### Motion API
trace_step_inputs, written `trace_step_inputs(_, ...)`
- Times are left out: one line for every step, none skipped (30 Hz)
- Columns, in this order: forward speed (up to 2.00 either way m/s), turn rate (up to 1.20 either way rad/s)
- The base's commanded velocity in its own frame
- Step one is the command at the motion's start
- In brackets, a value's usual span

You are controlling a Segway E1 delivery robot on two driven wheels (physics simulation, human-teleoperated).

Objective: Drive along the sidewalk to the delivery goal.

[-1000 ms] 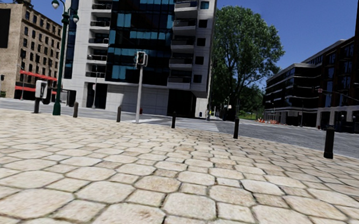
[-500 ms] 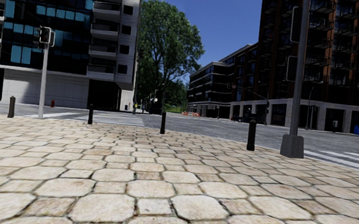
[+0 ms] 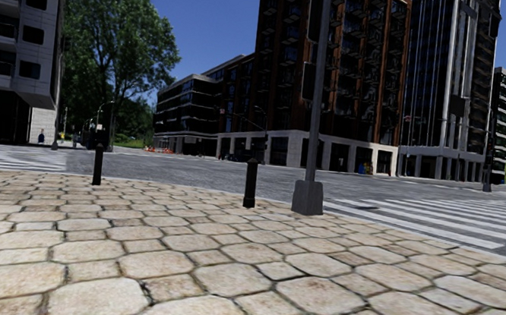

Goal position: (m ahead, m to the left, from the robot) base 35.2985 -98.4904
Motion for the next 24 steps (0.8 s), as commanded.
trace_step_inputs(1.90,-0.81)
trace_step_inputs(1.90,-0.81)
trace_step_inputs(1.90,-0.81)
trace_step_inputs(1.90,-0.81)
trace_step_inputs(1.90,-0.81)
trace_step_inputs(1.90,-0.81)
trace_step_inputs(1.90,-0.81)
trace_step_inputs(1.92,-0.79)
trace_step_inputs(1.92,-0.79)
trace_step_inputs(2.00,-0.72)
trace_step_inputs(2.00,-0.69)
trace_step_inputs(2.00,-0.68)
trace_step_inputs(2.00,-0.68)
trace_step_inputs(2.00,-0.68)
trace_step_inputs(2.00,-0.67)
trace_step_inputs(2.00,-0.67)
trace_step_inputs(2.00,-0.67)
trace_step_inputs(2.00,-0.67)
trace_step_inputs(2.00,-0.67)
trace_step_inputs(2.00,-0.67)
trace_step_inputs(2.00,-0.67)
trace_step_inputs(2.00,-0.67)
trace_step_inputs(2.00,-0.67)
trace_step_inputs(2.00,-0.67)
